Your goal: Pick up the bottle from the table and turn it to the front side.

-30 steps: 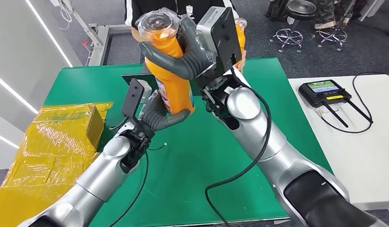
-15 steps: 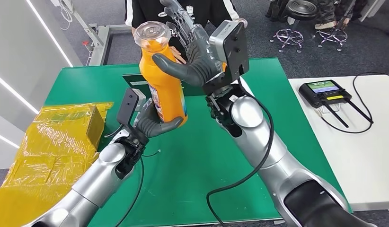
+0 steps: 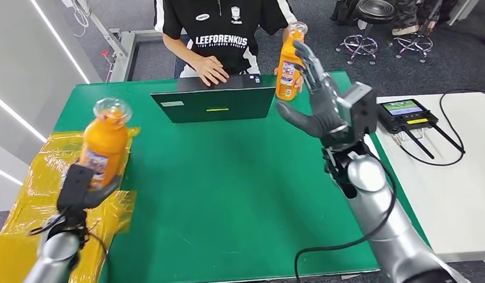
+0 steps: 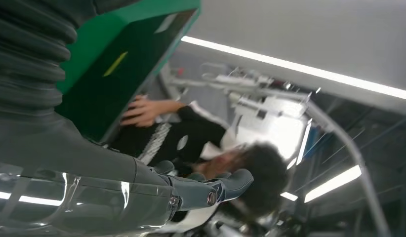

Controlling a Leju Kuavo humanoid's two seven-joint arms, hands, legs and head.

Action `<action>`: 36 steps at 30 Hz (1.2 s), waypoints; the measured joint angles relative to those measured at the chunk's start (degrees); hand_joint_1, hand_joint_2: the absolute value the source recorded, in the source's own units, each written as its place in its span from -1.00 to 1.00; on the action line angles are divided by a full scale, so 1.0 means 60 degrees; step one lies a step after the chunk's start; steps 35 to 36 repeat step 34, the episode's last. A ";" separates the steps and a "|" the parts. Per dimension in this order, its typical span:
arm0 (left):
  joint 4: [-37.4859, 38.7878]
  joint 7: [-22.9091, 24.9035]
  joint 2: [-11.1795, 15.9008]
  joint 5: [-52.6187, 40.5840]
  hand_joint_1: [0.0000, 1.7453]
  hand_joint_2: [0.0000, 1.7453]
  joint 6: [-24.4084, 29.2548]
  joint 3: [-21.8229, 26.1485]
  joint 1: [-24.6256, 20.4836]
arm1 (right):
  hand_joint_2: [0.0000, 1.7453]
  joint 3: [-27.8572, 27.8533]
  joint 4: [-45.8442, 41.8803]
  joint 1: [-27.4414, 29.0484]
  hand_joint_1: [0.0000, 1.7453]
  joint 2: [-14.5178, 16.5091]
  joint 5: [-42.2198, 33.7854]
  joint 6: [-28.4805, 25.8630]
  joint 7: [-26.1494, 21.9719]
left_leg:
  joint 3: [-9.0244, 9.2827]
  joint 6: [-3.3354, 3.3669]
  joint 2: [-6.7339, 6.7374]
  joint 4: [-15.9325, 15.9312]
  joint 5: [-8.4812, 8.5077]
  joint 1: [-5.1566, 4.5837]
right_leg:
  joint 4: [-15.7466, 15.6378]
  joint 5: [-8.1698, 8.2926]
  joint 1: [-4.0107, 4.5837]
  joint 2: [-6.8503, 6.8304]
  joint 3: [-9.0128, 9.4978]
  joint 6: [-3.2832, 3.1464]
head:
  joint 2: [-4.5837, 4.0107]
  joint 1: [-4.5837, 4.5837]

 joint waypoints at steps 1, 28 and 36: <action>-0.0095 0.0052 0.0156 -0.0262 0.00 1.00 0.0100 0.0458 0.0341 | 1.00 -0.0187 -0.0137 0.0317 -1.00 -0.0178 -0.0002 0.0004 -0.0036 | 0.0000 0.0001 0.0000 0.0000 -0.0006 -0.0001 | -0.0001 -0.0007 -0.0001 0.0000 -0.0001 0.0001 | 0.0000 0.0000; -0.2873 -0.0029 0.0302 0.2151 -1.00 1.00 -0.2126 0.1350 0.1625 | 1.00 -0.1821 -0.1251 0.2868 -1.00 -0.1483 -0.0396 -0.0356 -0.0320 | 0.0001 0.0006 -0.0018 0.0005 -0.0012 -0.0004 | -0.0004 -0.0013 -0.0004 -0.0023 0.0006 0.0009 | 0.0000 0.0000; -0.2942 -0.0134 0.0300 0.3016 -1.00 1.00 -0.2844 0.0745 0.0793 | 1.00 -0.1937 -0.1274 0.2792 -1.00 -0.1489 -0.0433 -0.0406 -0.0330 | 0.0001 0.0005 -0.0021 0.0005 -0.0008 -0.0005 | -0.0004 -0.0007 -0.0005 -0.0025 0.0012 0.0014 | 0.0000 0.0002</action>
